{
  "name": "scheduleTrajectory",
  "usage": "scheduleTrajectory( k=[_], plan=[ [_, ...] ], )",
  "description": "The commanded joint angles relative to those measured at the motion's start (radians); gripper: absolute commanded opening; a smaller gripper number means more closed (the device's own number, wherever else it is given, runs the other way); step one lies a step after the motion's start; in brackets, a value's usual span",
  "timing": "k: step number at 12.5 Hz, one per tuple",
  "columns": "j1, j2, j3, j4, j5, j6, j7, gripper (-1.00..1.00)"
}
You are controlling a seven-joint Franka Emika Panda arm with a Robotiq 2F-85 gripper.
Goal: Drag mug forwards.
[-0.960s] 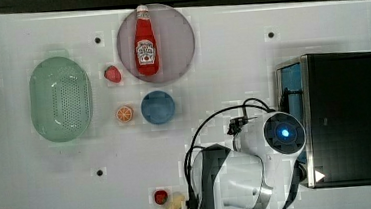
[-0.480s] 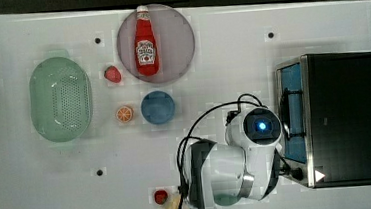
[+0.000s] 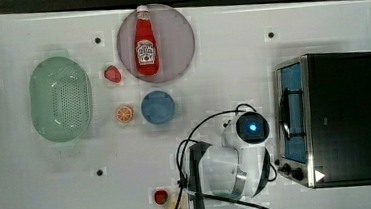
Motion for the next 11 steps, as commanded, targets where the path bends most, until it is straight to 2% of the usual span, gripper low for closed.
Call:
scheduleTrajectory(
  k=[1,2,3,7,11],
  plan=[
    [0.010,-0.040,0.031,0.015,0.003,0.007,0.051,-0.29],
    [0.010,-0.037,0.031,0.016,0.003,0.007,0.051,-0.52],
    [0.010,-0.034,0.031,0.018,0.003,0.012,0.051,-0.65],
    [0.013,0.003,0.039,0.076,0.003,0.015,0.051,-0.65],
    [0.015,0.077,0.047,0.194,0.003,0.012,0.051,-0.65]
  ],
)
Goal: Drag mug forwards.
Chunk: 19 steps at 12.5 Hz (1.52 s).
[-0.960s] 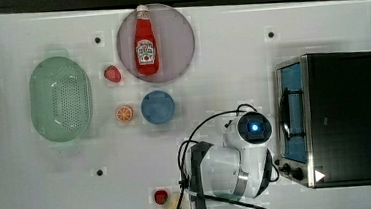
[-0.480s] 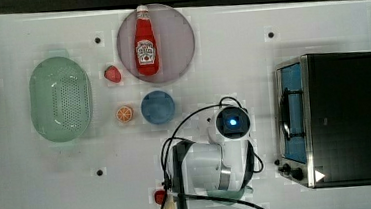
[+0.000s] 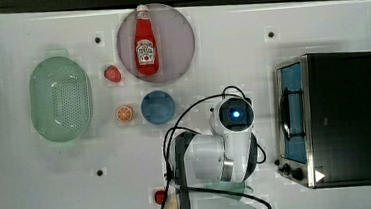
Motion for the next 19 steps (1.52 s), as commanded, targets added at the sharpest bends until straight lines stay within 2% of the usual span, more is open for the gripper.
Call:
scheduleTrajectory(
  k=[1,13,19],
  plan=[
    [0.001,0.061,-0.011,0.125,0.008,-0.012,0.028,-0.65],
    [0.009,0.350,0.013,0.635,0.008,-0.211,0.015,-0.65],
    [0.011,0.460,0.016,0.832,0.008,-0.244,0.015,-0.65]
  ],
)
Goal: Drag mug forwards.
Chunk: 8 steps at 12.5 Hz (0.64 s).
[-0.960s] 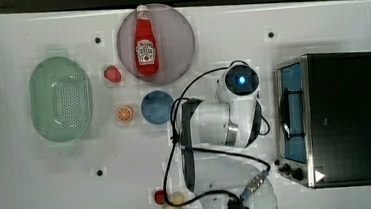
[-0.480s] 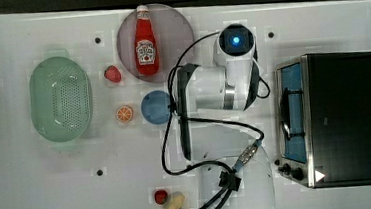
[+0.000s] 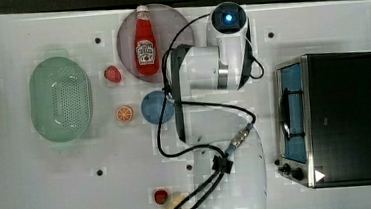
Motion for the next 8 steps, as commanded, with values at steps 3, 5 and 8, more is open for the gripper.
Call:
scheduleTrajectory(
  k=[3,5,8],
  plan=[
    [0.009,0.065,-0.021,0.134,0.012,-0.017,0.008,-0.65],
    [0.010,0.099,-0.020,0.186,0.012,-0.021,0.008,-0.65],
    [0.010,0.139,-0.020,0.259,0.012,-0.022,0.008,-0.65]
  ],
)
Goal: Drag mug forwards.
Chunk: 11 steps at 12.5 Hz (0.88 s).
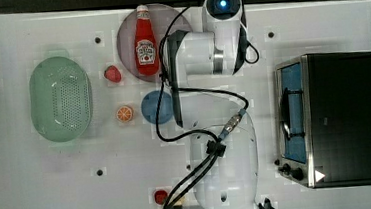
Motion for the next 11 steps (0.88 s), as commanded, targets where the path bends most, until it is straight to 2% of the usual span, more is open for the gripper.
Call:
scheduleTrajectory(
  k=[1,2,3,6,9,11],
  plan=[
    [0.005,0.012,-0.023,0.062,0.015,0.010,0.008,-0.65],
    [0.006,0.026,-0.022,0.080,0.015,0.015,0.008,-0.59],
    [0.005,0.032,-0.023,0.083,0.015,0.018,0.008,-0.40],
    [0.006,-0.001,-0.023,0.096,0.015,0.038,0.006,0.29],
    [0.006,-0.113,-0.026,0.097,0.014,-0.030,-0.103,1.00],
    [0.008,-0.191,-0.026,0.094,0.014,-0.085,-0.245,1.00]
  ],
)
